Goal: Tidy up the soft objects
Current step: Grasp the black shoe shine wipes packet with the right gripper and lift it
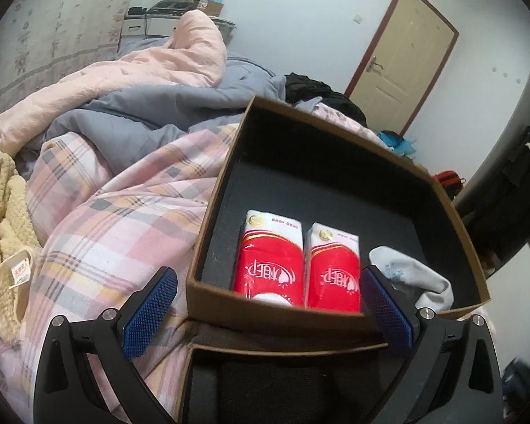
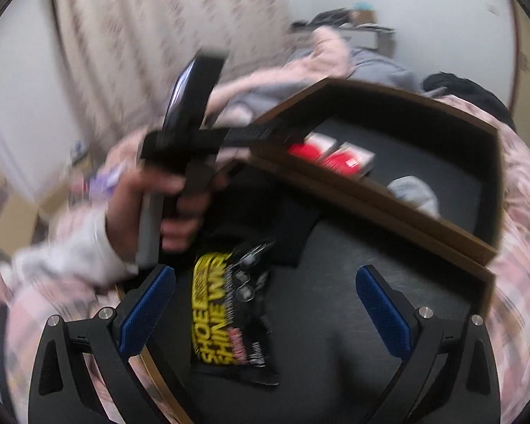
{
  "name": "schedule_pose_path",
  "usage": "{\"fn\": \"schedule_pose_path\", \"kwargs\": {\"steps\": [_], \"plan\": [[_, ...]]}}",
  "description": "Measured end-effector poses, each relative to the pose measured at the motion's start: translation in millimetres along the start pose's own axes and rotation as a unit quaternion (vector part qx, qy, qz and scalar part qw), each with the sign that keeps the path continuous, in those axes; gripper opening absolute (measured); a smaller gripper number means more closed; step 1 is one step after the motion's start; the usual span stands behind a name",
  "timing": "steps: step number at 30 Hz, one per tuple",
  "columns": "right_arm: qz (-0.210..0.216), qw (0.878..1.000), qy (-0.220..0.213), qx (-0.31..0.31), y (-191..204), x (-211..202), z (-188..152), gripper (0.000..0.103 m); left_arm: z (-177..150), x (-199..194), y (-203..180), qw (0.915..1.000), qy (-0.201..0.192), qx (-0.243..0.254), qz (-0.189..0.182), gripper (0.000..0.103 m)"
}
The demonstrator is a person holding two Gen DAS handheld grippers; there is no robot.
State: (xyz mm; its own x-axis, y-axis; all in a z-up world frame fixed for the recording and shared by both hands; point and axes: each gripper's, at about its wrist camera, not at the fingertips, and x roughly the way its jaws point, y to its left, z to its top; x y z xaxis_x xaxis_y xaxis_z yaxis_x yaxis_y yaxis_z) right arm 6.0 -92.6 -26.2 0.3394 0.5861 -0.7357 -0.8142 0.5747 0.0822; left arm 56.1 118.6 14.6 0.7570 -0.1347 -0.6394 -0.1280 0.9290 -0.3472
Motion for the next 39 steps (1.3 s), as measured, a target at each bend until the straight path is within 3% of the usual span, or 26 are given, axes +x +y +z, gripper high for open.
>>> {"fn": "schedule_pose_path", "kwargs": {"steps": [5, 9, 11, 13, 14, 15, 24, 29, 34, 39], "plan": [[-0.006, 0.999, 0.041, -0.009, -6, 14, -5, 0.101, 5, -44, -17, 0.9978, -0.049, 0.025, 0.036, 0.102], [0.014, 0.997, 0.075, -0.010, -15, 28, -8, 0.086, 8, -81, -33, 0.9906, -0.104, 0.072, 0.052, 0.102], [0.021, 0.996, 0.089, -0.010, -17, 36, -11, 0.084, 8, -92, -35, 0.9877, -0.121, 0.082, 0.055, 0.103], [0.030, 0.995, 0.099, -0.007, -20, 41, -13, 0.073, 8, -103, -35, 0.9850, -0.136, 0.090, 0.056, 0.103], [0.039, 0.994, 0.100, -0.003, -24, 41, -13, 0.063, 8, -107, -34, 0.9837, -0.143, 0.092, 0.057, 0.103], [0.039, 0.994, 0.099, -0.003, -26, 41, -12, 0.055, 8, -110, -33, 0.9831, -0.147, 0.092, 0.058, 0.103], [0.061, 0.994, 0.084, 0.010, -42, 18, -26, 0.044, 9, -122, -9, 0.9844, -0.153, 0.070, 0.050, 0.103], [0.063, 0.996, 0.053, 0.025, -55, -9, -30, 0.042, 10, -121, 5, 0.9856, -0.152, 0.050, 0.057, 0.103], [0.082, 0.994, -0.027, 0.068, -82, -42, -26, 0.042, 12, -117, 17, 0.9877, -0.144, 0.030, 0.052, 0.103], [0.051, 0.987, -0.097, 0.113, -107, -67, -20, 0.042, 11, -111, 22, 0.9894, -0.134, 0.018, 0.053, 0.103]]}}
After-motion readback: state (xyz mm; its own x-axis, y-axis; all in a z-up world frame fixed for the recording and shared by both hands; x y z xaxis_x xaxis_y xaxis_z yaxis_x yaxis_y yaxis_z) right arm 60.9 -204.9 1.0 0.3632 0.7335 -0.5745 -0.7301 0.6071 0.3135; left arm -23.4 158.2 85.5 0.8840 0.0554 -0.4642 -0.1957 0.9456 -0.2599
